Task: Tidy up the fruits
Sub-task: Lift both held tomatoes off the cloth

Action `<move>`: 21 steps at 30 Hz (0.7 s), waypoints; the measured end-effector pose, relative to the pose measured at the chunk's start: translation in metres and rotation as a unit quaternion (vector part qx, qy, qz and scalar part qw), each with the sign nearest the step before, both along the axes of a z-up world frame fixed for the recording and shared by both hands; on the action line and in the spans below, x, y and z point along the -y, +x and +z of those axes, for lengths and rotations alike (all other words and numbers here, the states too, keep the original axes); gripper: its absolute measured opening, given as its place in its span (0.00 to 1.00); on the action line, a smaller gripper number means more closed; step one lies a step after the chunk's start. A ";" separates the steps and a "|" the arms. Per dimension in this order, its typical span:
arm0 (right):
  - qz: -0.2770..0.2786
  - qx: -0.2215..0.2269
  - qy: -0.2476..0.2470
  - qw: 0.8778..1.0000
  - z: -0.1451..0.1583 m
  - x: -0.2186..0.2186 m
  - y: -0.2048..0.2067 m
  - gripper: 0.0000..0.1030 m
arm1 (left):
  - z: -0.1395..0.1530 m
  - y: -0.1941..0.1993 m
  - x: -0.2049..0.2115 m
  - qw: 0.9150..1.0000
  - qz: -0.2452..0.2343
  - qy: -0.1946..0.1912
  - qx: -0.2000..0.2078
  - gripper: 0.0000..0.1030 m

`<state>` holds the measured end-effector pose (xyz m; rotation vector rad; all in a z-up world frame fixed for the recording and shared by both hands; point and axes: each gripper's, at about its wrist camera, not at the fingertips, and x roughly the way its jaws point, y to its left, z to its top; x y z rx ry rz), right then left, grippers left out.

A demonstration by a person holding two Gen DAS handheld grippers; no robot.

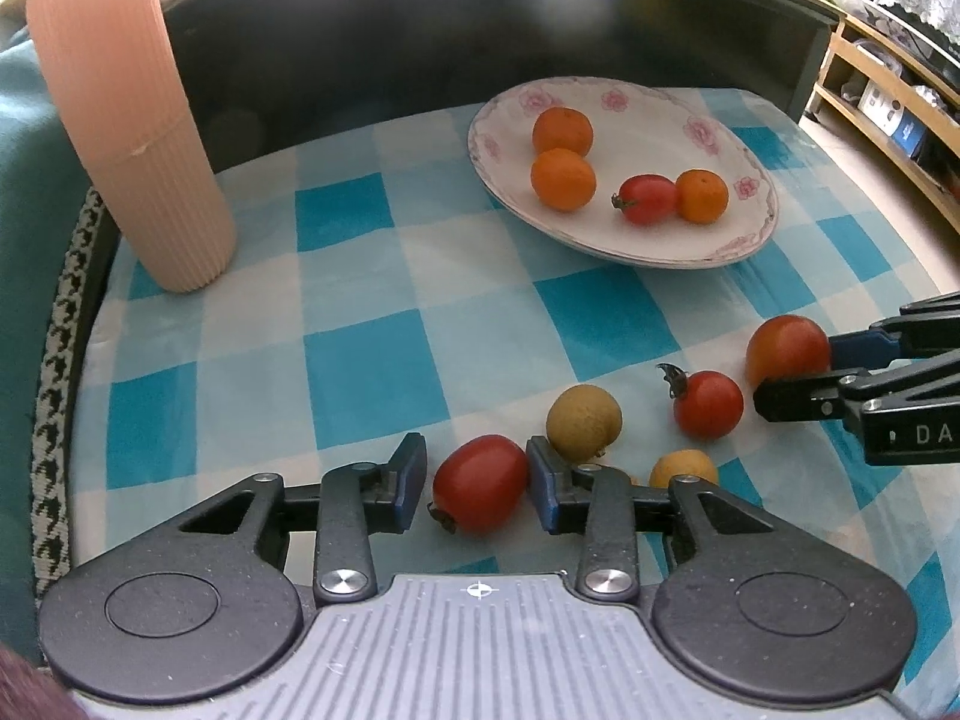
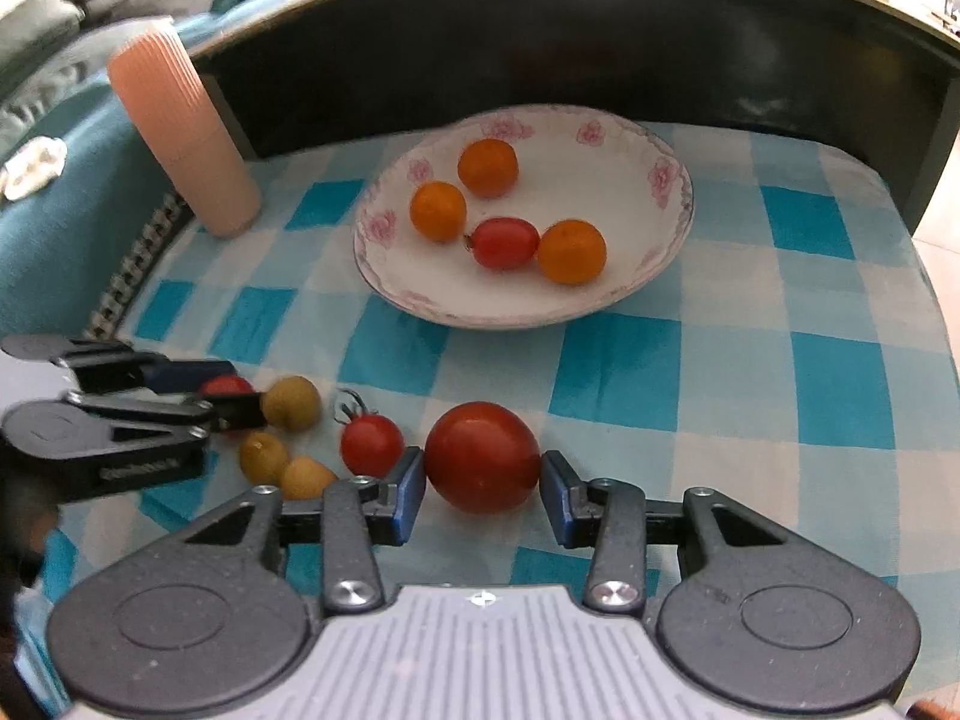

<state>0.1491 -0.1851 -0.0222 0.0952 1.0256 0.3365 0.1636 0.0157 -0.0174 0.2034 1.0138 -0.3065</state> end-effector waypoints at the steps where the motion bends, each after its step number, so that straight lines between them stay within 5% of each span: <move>1: -0.003 -0.001 0.000 1.000 -0.001 0.000 0.000 0.53 | 0.000 0.000 0.000 1.000 0.000 0.000 0.000 0.44; 21: -0.010 0.000 0.004 1.000 -0.002 0.000 0.001 0.54 | 0.000 -0.003 0.003 1.000 -0.006 0.010 -0.005 0.44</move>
